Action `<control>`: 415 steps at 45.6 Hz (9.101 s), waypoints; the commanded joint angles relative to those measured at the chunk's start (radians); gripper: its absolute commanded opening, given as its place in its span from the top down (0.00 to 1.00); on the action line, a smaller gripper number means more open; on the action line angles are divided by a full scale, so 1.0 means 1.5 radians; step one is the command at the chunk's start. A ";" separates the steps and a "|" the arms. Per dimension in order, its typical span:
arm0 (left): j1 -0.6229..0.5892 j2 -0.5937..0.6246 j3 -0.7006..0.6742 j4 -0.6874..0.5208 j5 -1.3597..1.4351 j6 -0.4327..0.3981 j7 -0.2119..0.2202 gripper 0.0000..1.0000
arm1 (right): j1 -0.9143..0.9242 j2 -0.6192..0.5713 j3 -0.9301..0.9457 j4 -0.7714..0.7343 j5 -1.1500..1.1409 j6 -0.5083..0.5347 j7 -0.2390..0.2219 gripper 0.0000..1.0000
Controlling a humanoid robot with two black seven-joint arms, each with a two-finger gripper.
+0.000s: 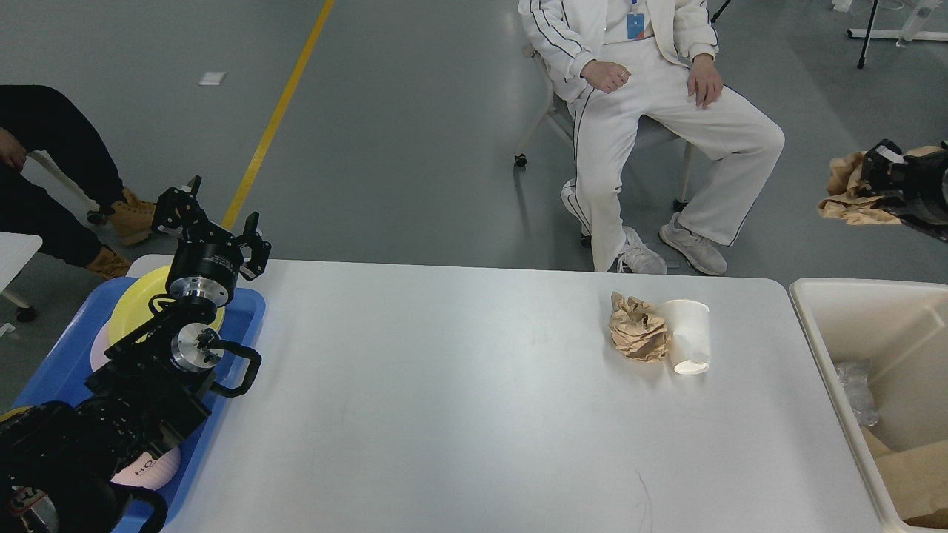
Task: Tidy desktop
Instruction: 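Lift the crumpled paper and drop it into the white bin, then move the right gripper over the small crumpled paper beside the cup, then lower the right gripper and grasp the small crumpled paper, then lift the crumpled paper and drop it into the white bin, then move the right gripper toward the white paper cup, then lower the right gripper and grasp the white paper cup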
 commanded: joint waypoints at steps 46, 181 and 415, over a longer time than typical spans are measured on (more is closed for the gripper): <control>0.000 0.000 0.000 0.000 0.000 0.000 0.000 0.04 | -0.174 0.215 -0.043 -0.170 -0.008 -0.044 -0.001 0.00; 0.000 0.000 0.000 0.000 -0.001 0.000 0.000 0.04 | -0.247 0.584 -0.184 -0.152 -0.125 -0.103 -0.054 1.00; 0.000 0.000 0.000 0.000 0.000 0.000 0.000 0.04 | -0.398 0.442 -0.091 -0.165 -0.297 -0.319 -0.044 0.01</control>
